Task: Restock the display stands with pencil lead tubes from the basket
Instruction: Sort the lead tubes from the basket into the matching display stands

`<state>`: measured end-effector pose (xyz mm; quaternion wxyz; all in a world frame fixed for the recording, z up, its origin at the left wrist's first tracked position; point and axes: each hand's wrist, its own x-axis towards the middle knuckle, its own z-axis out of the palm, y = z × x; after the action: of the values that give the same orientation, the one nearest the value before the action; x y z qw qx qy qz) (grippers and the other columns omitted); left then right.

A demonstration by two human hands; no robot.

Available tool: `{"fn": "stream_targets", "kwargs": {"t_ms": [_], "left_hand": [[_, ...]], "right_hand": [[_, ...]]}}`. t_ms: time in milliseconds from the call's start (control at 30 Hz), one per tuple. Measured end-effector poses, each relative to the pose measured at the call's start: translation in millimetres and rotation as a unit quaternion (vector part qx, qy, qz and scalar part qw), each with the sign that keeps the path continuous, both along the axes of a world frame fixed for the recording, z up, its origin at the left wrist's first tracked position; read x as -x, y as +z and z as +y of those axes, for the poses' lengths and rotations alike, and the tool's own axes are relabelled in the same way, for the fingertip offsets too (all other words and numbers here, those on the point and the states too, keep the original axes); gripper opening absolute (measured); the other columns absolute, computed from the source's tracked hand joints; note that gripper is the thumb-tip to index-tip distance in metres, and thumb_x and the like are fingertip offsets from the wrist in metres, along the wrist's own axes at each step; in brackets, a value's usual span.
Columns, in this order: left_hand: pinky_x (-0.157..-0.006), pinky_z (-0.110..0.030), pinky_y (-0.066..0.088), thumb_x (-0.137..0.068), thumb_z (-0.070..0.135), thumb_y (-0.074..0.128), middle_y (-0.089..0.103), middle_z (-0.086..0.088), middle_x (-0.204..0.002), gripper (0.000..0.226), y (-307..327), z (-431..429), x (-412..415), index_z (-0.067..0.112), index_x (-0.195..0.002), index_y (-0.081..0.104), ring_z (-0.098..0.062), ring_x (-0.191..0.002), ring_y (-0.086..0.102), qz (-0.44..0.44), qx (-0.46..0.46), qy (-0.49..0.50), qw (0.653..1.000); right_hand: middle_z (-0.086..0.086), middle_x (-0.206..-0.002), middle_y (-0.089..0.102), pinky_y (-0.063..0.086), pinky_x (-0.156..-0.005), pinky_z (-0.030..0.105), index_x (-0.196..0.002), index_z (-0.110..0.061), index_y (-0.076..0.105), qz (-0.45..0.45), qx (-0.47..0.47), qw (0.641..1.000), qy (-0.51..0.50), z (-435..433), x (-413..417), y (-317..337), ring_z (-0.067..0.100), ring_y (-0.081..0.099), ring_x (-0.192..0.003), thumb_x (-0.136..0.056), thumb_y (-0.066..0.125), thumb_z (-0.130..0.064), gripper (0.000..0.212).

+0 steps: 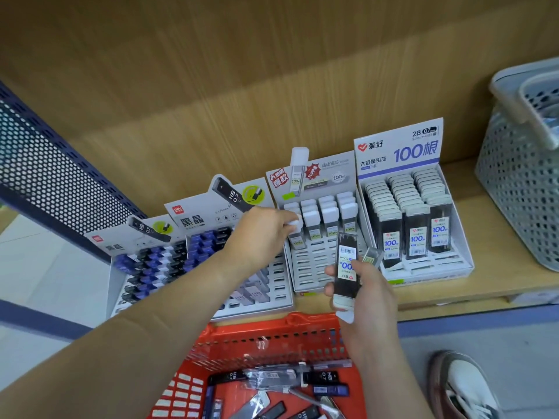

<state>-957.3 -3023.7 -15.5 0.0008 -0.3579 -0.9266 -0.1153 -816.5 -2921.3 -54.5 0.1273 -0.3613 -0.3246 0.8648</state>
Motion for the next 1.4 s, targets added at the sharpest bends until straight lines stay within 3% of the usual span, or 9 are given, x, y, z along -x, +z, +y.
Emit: {"fn": "stream_targets", "kwargs": {"t_ms": [467,667,733,800,900,1033,1133,1267,1400], "left_hand": [[-0.086,-0.032,0.04,-0.091,0.015,0.061,0.062,-0.009,-0.105,0.015,-14.3,9.1,-2.0,0.01,-0.099,0.072,-0.03,-0.102,0.051,0.079,-0.032,0.028,0.996],[-0.095,-0.025,0.038,-0.082,-0.004,0.06,0.044,0.002,-0.141,0.06,6.4,-8.9,-39.4,0.03,-0.131,0.056,-0.015,-0.125,0.038,0.003,-0.059,-0.066,0.996],[-0.097,-0.029,0.041,-0.085,0.008,0.064,0.056,0.004,-0.132,0.042,9.0,-17.7,-52.0,0.027,-0.123,0.064,-0.013,-0.12,0.044,0.02,-0.043,-0.086,0.995],[-0.086,-0.028,0.051,-0.09,0.016,0.062,0.07,0.01,-0.101,0.023,14.2,-23.7,-64.5,0.022,-0.11,0.071,-0.007,-0.096,0.06,-0.029,-0.1,-0.022,0.994],[-0.056,-0.018,0.049,-0.092,0.017,0.061,0.073,0.005,-0.078,0.012,30.0,-24.2,-83.5,0.022,-0.091,0.072,-0.003,-0.069,0.067,-0.226,-0.268,0.121,0.929],[-0.059,-0.023,0.056,-0.089,0.016,0.062,0.074,-0.011,-0.081,0.021,40.7,-19.5,-102.2,-0.003,-0.093,0.067,-0.021,-0.073,0.072,-0.395,-0.387,0.166,0.816],[-0.068,-0.03,0.058,-0.088,0.023,0.061,0.074,-0.013,-0.079,0.039,40.0,-16.9,-109.7,-0.016,-0.093,0.06,-0.023,-0.075,0.073,-0.417,-0.376,0.166,0.811],[-0.06,-0.024,0.055,-0.083,0.036,0.064,0.071,-0.003,-0.072,0.024,44.1,-15.7,-108.9,0.013,-0.084,0.072,-0.011,-0.064,0.068,-0.294,-0.311,0.18,0.886],[-0.08,-0.036,0.056,-0.083,0.015,0.065,0.068,0.0,-0.114,0.035,61.9,-15.9,-86.4,0.025,-0.117,0.066,-0.015,-0.098,0.066,-0.393,-0.431,0.137,0.801]], "right_hand": [[0.009,-0.062,0.065,0.042,-0.039,0.02,-0.092,-0.013,0.062,0.009,0.037,0.999,0.025,-1.5,-2.2,3.0,0.015,0.062,-0.05,-0.093,0.064,-0.014,0.002],[0.012,-0.073,0.061,0.035,-0.034,0.017,-0.092,-0.01,0.068,0.047,0.039,0.994,0.087,0.9,0.2,11.5,0.011,0.052,-0.047,-0.088,0.063,-0.003,0.01],[0.013,-0.072,0.059,0.029,-0.034,0.015,-0.089,-0.009,0.067,0.068,0.065,0.987,0.131,4.8,-0.9,18.3,0.01,0.047,-0.044,-0.086,0.063,-0.012,0.005],[0.011,-0.07,0.061,0.019,-0.037,0.015,-0.084,-0.012,0.073,0.098,0.098,0.975,0.174,9.4,-2.9,22.5,0.011,0.043,-0.047,-0.089,0.057,-0.04,0.032],[0.005,-0.079,0.064,0.022,-0.037,0.015,-0.096,-0.012,0.075,0.139,0.056,0.969,0.196,11.0,-3.4,27.6,0.009,0.047,-0.054,-0.075,0.061,-0.06,0.055],[-0.003,-0.081,0.069,0.034,-0.039,0.015,-0.094,-0.015,0.073,0.129,-0.056,0.975,0.172,7.1,-2.2,39.5,0.008,0.056,-0.062,-0.059,0.079,-0.037,0.042],[-0.006,-0.064,0.069,0.039,-0.04,0.016,-0.086,-0.016,0.067,0.106,-0.107,0.974,0.171,4.8,-1.2,48.0,0.006,0.062,-0.053,-0.073,0.077,-0.019,0.017],[-0.011,-0.067,0.071,0.04,-0.051,0.017,-0.085,-0.019,0.069,0.07,-0.177,0.968,0.164,12.8,0.0,43.2,0.0,0.062,-0.06,-0.087,0.072,-0.017,0.005],[0.0,-0.067,0.064,0.034,-0.041,0.017,-0.091,-0.011,0.069,0.106,-0.069,0.961,0.246,24.4,-9.0,36.5,0.009,0.055,-0.053,-0.08,0.07,-0.028,0.021]]}}
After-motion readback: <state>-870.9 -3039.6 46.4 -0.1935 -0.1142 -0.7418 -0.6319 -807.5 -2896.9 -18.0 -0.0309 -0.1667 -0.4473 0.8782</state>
